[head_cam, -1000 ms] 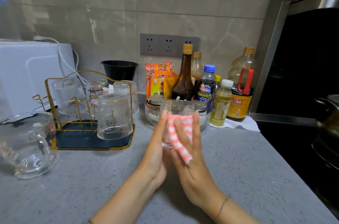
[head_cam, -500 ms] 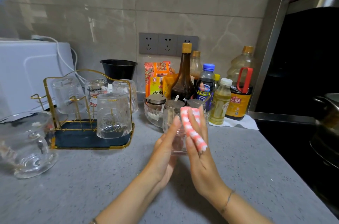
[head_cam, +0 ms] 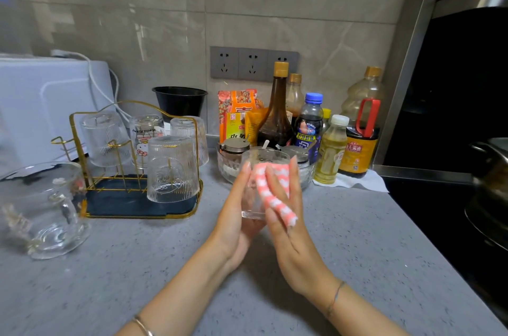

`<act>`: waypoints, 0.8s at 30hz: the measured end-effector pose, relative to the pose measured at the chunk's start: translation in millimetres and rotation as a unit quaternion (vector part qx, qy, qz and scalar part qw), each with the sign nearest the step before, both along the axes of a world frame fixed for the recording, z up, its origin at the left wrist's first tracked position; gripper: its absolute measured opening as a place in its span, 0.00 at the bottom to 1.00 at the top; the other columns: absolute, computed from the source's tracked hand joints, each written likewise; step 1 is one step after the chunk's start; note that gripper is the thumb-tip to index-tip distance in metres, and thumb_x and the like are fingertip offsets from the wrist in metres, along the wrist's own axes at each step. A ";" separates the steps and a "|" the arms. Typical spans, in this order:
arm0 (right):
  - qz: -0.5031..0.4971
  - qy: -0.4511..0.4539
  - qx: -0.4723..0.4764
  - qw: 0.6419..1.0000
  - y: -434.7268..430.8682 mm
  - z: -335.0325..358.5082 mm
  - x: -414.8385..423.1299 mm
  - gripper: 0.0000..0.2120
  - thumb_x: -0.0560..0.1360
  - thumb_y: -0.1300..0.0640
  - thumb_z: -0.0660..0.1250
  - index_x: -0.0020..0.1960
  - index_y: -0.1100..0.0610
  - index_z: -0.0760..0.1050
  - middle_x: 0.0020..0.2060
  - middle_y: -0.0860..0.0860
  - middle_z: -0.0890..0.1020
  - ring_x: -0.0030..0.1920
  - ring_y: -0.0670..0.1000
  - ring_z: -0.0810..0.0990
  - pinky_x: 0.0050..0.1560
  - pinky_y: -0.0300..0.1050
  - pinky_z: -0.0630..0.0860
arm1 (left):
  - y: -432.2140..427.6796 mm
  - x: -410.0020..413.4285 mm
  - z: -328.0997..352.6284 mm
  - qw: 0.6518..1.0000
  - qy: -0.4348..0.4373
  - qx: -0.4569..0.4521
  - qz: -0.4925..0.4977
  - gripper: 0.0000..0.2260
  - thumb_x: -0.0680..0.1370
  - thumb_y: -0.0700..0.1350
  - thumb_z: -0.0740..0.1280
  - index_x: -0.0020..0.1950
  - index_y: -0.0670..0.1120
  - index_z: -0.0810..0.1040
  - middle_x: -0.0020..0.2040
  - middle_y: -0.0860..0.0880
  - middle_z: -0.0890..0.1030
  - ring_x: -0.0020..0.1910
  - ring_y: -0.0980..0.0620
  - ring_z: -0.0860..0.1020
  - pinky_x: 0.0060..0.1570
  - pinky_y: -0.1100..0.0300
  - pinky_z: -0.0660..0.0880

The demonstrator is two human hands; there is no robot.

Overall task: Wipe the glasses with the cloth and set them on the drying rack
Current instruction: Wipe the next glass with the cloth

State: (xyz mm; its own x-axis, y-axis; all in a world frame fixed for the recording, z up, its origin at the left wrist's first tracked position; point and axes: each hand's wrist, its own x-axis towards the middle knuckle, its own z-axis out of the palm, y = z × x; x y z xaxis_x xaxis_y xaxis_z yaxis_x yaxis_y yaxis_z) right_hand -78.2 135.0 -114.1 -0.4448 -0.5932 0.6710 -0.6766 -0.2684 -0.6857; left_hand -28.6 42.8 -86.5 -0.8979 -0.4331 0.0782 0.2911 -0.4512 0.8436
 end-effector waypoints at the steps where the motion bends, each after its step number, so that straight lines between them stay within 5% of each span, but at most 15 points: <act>1: -0.004 -0.016 -0.014 1.000 0.9 1.6 -3.0 0.24 0.78 0.37 0.53 0.73 0.32 0.53 0.76 0.36 0.41 0.77 0.46 0.43 0.76 0.58 0.50 | 0.4 -0.1 -0.6 1.000 -0.001 0.002 -0.015 0.26 0.74 0.60 0.60 0.62 0.44 0.80 0.56 0.42 0.83 0.55 0.46 0.82 0.59 0.53 0.75; 4: -0.035 -0.022 -0.041 0.998 3.5 3.4 -11.6 0.29 0.78 0.37 0.51 0.76 0.47 0.55 0.78 0.43 0.45 0.76 0.40 0.46 0.75 0.39 0.50 | 1.1 -1.1 -3.2 0.998 -0.014 -0.019 -0.058 0.26 0.74 0.62 0.59 0.61 0.46 0.81 0.52 0.44 0.85 0.47 0.50 0.83 0.49 0.57 0.78; 8: -0.044 -0.050 -0.057 0.996 1.9 1.6 -15.7 0.28 0.79 0.38 0.51 0.76 0.45 0.53 0.78 0.45 0.48 0.77 0.41 0.46 0.76 0.44 0.50 | 4.3 0.4 -3.2 0.995 -0.037 -0.052 -0.076 0.25 0.74 0.63 0.62 0.62 0.48 0.80 0.59 0.44 0.82 0.54 0.50 0.81 0.57 0.55 0.76; 11: -0.032 -0.035 -0.051 0.998 0.5 1.8 -8.8 0.25 0.79 0.39 0.51 0.75 0.37 0.53 0.78 0.46 0.48 0.76 0.38 0.46 0.73 0.32 0.51 | 3.8 -1.3 -4.0 0.997 -0.022 -0.039 -0.062 0.26 0.72 0.61 0.66 0.63 0.46 0.80 0.61 0.42 0.81 0.57 0.49 0.79 0.59 0.54 0.75; 13: -0.019 -0.024 -0.037 0.999 0.0 0.3 -3.6 0.25 0.80 0.41 0.51 0.75 0.42 0.54 0.78 0.47 0.47 0.75 0.35 0.46 0.70 0.26 0.51 | 2.5 -3.2 -4.6 0.999 -0.009 -0.008 -0.039 0.25 0.73 0.61 0.65 0.61 0.45 0.81 0.61 0.41 0.81 0.59 0.47 0.78 0.65 0.52 0.70; 16: 0.026 -0.020 0.016 0.999 -0.3 -7.1 2.0 0.27 0.81 0.43 0.52 0.77 0.51 0.53 0.76 0.34 0.46 0.76 0.38 0.46 0.74 0.36 0.50 | -4.6 -3.7 -3.3 0.999 0.012 0.036 -0.003 0.28 0.70 0.64 0.61 0.51 0.43 0.85 0.53 0.42 0.84 0.50 0.48 0.83 0.61 0.52 0.73; 21: 0.033 0.038 0.068 0.996 0.1 -8.2 6.5 0.23 0.79 0.37 0.50 0.73 0.31 0.51 0.76 0.36 0.40 0.77 0.45 0.40 0.76 0.53 0.47 | -9.6 0.1 1.3 0.997 -0.028 0.033 0.061 0.42 0.65 0.72 0.64 0.65 0.39 0.76 0.58 0.38 0.82 0.56 0.43 0.82 0.60 0.49 0.76; 24: 0.008 0.044 0.050 0.998 0.9 -8.7 4.6 0.24 0.79 0.38 0.50 0.74 0.34 0.52 0.75 0.35 0.39 0.77 0.45 0.40 0.76 0.58 0.50 | -6.4 -0.2 2.2 0.997 -0.018 0.019 0.069 0.33 0.70 0.68 0.64 0.62 0.43 0.77 0.55 0.39 0.83 0.55 0.43 0.82 0.58 0.48 0.77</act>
